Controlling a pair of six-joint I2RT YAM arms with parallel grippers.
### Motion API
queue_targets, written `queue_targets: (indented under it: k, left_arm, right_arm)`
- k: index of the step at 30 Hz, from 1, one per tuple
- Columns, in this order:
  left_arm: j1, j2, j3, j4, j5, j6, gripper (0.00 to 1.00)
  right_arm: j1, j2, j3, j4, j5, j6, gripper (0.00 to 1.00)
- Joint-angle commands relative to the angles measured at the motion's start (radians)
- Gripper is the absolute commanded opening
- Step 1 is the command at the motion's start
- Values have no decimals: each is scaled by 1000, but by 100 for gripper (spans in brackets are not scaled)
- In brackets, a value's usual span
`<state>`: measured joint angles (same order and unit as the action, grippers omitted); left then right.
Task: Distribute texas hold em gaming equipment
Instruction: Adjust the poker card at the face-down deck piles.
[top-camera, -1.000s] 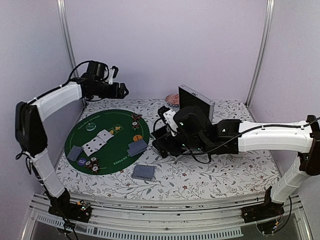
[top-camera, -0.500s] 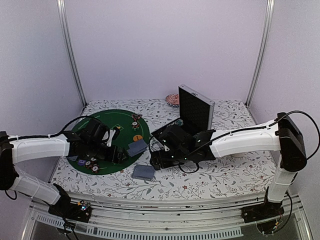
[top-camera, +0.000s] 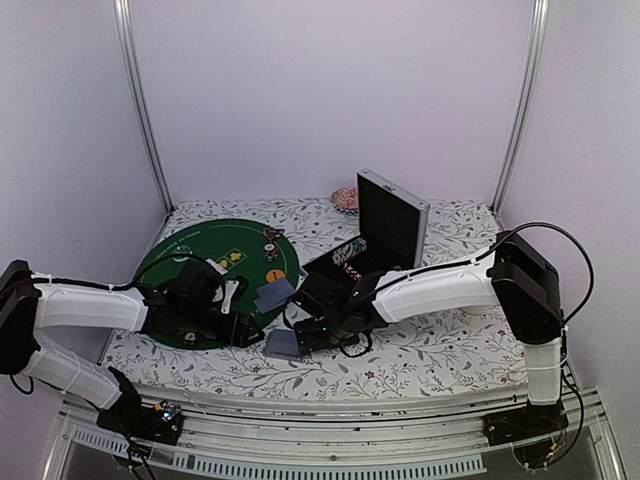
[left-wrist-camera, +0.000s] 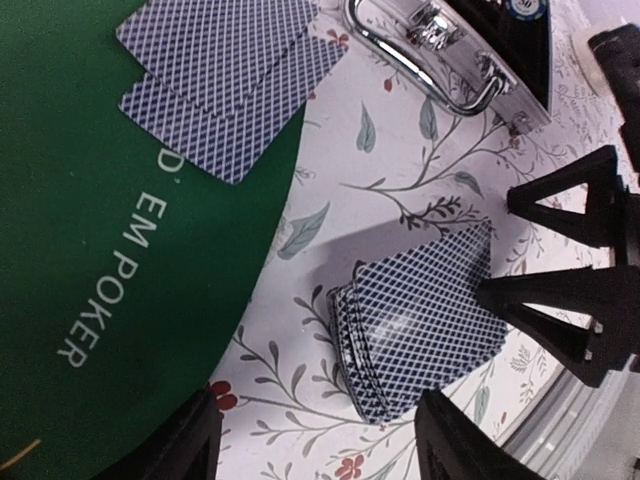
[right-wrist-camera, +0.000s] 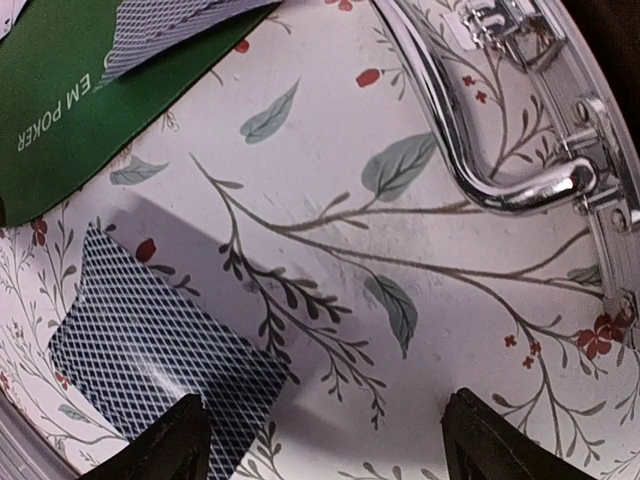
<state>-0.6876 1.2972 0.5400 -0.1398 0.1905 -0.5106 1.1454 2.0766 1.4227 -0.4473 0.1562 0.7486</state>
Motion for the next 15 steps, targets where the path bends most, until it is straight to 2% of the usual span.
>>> queue_targets:
  k: [1, 9, 15]
  left_arm:
    - [-25, 60, -20, 105, 38, -12, 67]
    - [-66, 114, -25, 149, 33, -21, 63]
    - [-78, 112, -41, 154, 17, -22, 64]
  right_arm:
    - [7, 71, 72, -63, 43, 12, 81]
    - [29, 67, 53, -160, 130, 42, 76]
    - [40, 36, 18, -143, 122, 40, 75]
